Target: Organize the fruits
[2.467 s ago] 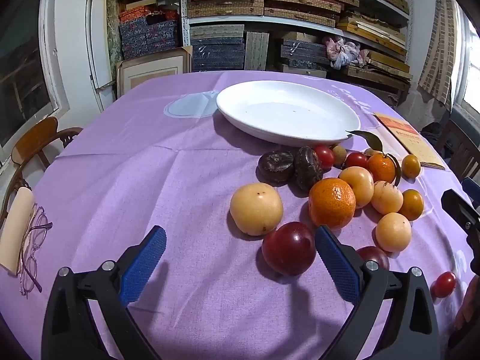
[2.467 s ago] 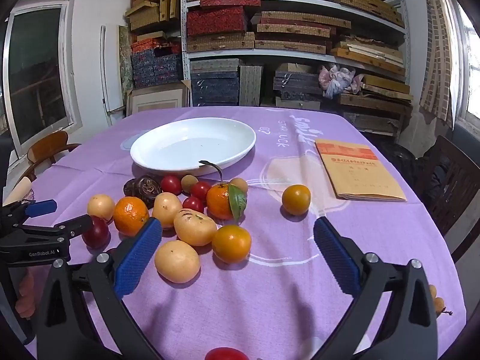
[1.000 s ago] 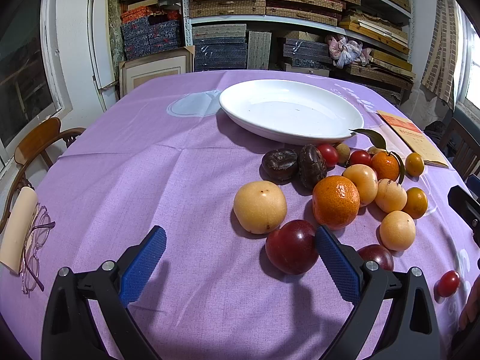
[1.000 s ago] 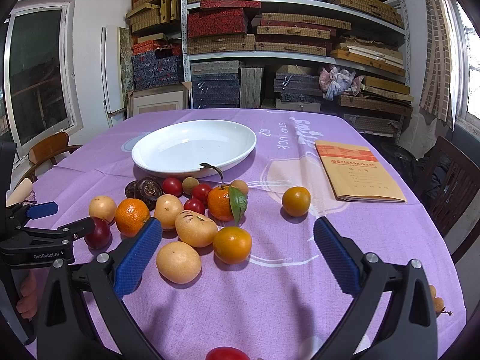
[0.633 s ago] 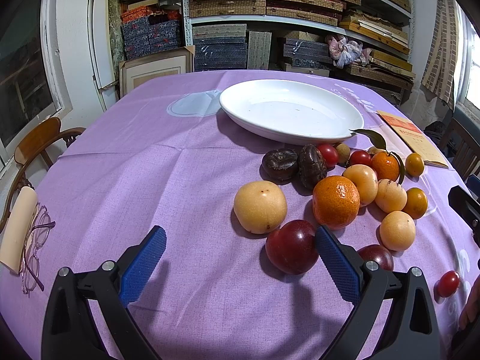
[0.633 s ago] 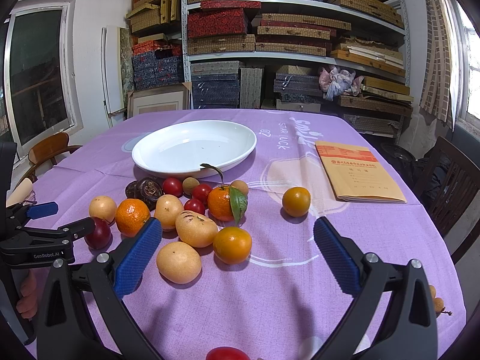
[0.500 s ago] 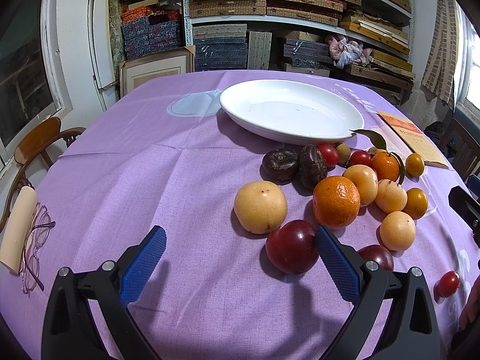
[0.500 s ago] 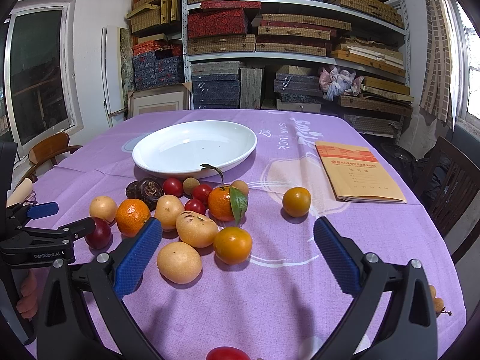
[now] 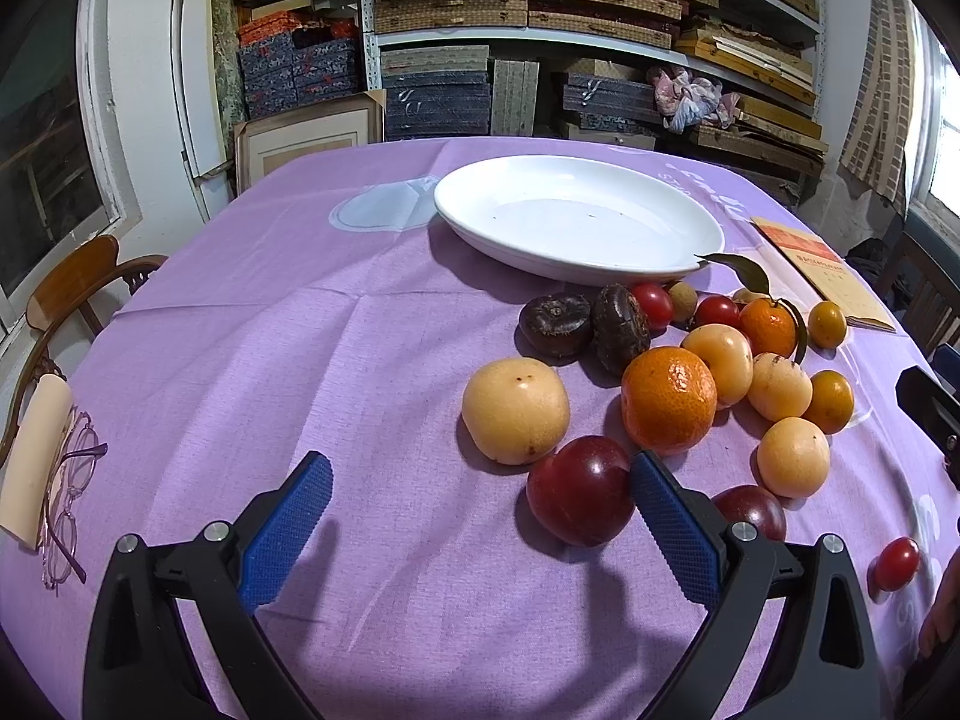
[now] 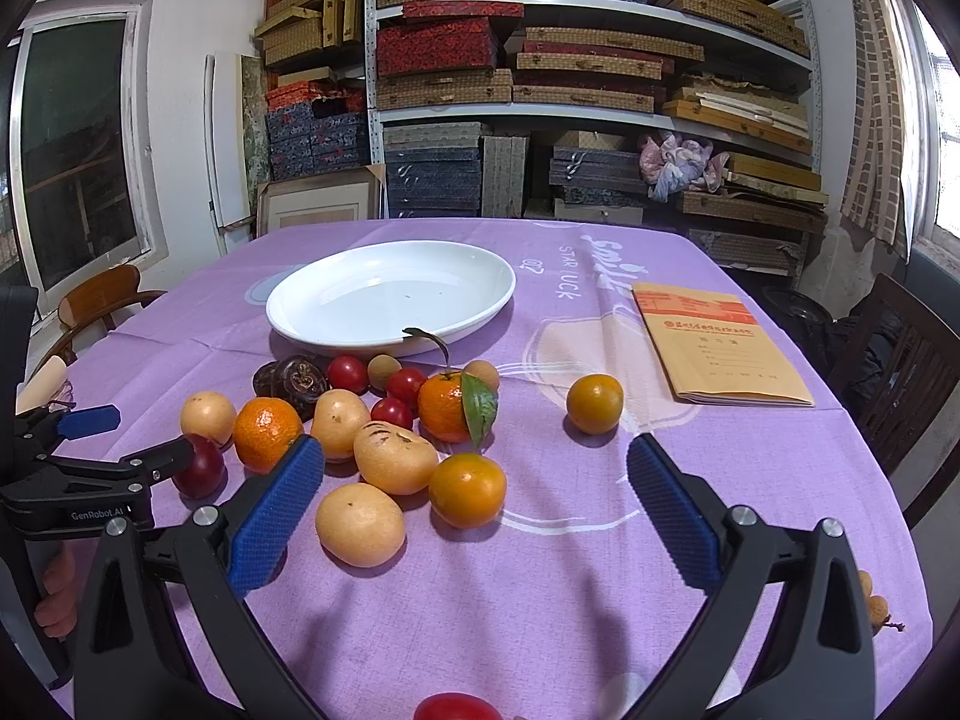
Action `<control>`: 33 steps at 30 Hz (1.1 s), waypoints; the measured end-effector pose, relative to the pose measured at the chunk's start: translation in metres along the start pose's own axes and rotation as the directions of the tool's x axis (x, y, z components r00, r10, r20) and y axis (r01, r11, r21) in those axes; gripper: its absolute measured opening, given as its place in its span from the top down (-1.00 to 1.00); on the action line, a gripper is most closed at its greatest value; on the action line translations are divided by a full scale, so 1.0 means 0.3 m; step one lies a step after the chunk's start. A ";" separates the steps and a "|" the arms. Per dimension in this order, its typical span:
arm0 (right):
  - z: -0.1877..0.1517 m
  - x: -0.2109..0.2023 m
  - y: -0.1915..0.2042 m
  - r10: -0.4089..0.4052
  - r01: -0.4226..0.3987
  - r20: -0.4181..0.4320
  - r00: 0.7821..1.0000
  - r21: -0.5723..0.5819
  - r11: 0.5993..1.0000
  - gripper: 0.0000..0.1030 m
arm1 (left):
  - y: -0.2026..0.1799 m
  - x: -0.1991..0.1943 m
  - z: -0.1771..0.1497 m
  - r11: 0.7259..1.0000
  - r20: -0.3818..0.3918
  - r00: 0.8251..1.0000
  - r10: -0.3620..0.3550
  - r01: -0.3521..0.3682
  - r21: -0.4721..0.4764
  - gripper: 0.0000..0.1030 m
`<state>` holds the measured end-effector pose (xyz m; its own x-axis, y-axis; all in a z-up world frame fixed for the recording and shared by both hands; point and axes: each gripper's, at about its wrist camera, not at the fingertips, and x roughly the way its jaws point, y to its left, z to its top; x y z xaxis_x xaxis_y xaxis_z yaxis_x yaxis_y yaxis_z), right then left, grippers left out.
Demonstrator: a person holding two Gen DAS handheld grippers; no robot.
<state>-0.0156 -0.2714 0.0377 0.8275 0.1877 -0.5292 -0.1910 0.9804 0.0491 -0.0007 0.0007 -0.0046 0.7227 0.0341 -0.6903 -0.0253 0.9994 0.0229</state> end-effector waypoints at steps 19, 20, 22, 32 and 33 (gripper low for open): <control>-0.009 0.007 -0.001 -0.004 0.004 0.003 1.000 0.003 1.000 -0.92 | -0.019 0.008 -0.008 0.999 -0.015 1.000 -0.023 0.023 0.029 -0.93; -0.007 0.010 0.000 -0.005 0.005 0.002 1.000 0.004 1.000 -0.92 | -0.019 0.008 -0.011 0.999 -0.023 0.999 -0.039 0.040 0.030 -0.93; 0.020 0.000 -0.007 -0.009 0.009 0.000 1.000 0.008 1.000 -0.92 | -0.021 0.008 -0.015 0.997 -0.038 0.996 -0.075 0.077 0.027 -0.93; 0.035 -0.016 -0.011 -0.005 0.005 0.011 1.000 0.016 1.000 -0.92 | -0.044 0.033 -0.009 0.990 -0.040 0.990 -0.134 0.135 0.030 -0.93; 0.038 -0.019 -0.011 -0.005 0.005 0.016 1.000 0.017 1.000 -0.92 | -0.042 0.036 -0.007 0.991 -0.039 0.990 -0.134 0.135 0.024 -0.86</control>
<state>-0.0137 -0.2750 0.0501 0.8368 0.1836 -0.5157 -0.1781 0.9821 0.0607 0.0060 -0.0117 -0.0140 0.6921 -0.1004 -0.7148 0.0895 0.9946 -0.0530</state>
